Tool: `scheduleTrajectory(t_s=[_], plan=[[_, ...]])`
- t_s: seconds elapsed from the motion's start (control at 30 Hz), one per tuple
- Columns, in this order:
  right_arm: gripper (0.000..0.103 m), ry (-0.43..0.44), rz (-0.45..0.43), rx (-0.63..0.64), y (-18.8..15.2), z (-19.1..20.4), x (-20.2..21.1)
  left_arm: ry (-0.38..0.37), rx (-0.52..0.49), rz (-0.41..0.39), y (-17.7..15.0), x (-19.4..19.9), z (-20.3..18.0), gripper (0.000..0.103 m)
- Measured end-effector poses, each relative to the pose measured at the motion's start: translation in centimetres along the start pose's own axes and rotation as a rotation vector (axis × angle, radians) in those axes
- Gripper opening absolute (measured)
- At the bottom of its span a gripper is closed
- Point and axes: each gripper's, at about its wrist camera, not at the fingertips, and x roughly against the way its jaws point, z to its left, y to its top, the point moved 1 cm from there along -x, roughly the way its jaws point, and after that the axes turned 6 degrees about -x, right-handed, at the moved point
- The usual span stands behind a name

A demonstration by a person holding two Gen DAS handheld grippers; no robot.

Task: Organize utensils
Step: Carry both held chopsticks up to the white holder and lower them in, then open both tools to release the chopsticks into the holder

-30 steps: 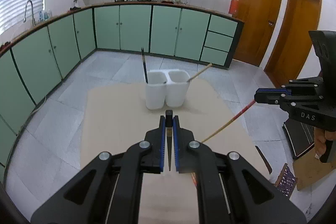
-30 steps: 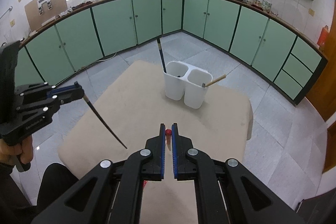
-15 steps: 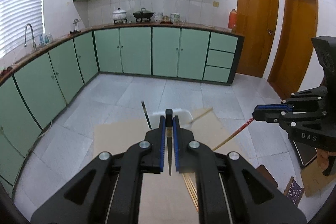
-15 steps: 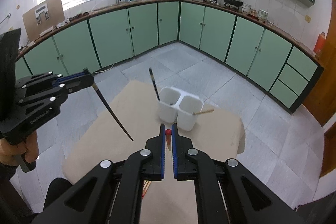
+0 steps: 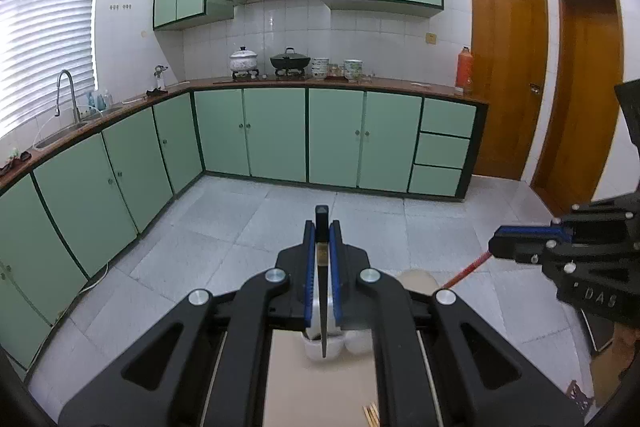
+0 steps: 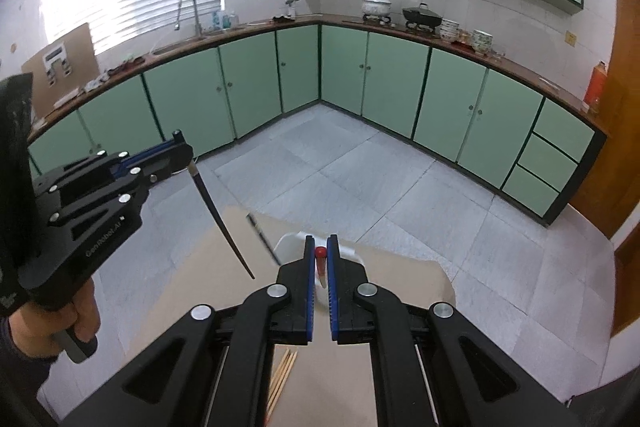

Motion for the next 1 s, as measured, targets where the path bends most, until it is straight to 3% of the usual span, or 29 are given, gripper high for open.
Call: scheduleTrajectory(t_s=[0.23, 0.5, 0.7, 0.87, 0.97, 1.0], plan=[[0.005, -0.023, 0.047, -0.042, 0.8, -2.5, -6.4, 0.016, 0.031, -0.005, -0.1, -5.9, 0.7, 0.006], [0.005, -0.014, 0.124, -0.083, -2.0, -4.9, -12.0, 0.006, 0.045, 0.085, -5.0, -11.9, 1.1, 0.006], [0.008, 0.031, 0.172, -0.123, -3.6, -5.5, -13.7, 0.006, 0.044, 0.146, -8.0, -12.9, 1.5, 0.007], [0.012, 0.042, 0.14, -0.126, -4.1, -5.7, -11.8, 0.021, 0.039, 0.139, -8.3, -11.2, 2.3, 0.034], [0.013, 0.053, 0.088, -0.123, -4.9, -5.6, -9.2, 0.026, 0.022, 0.109, -8.4, -8.0, 2.7, 0.038], [0.016, 0.061, 0.066, -0.124, -5.4, -5.6, -8.2, 0.029, 0.015, 0.103, -8.6, -7.0, 2.7, 0.045]])
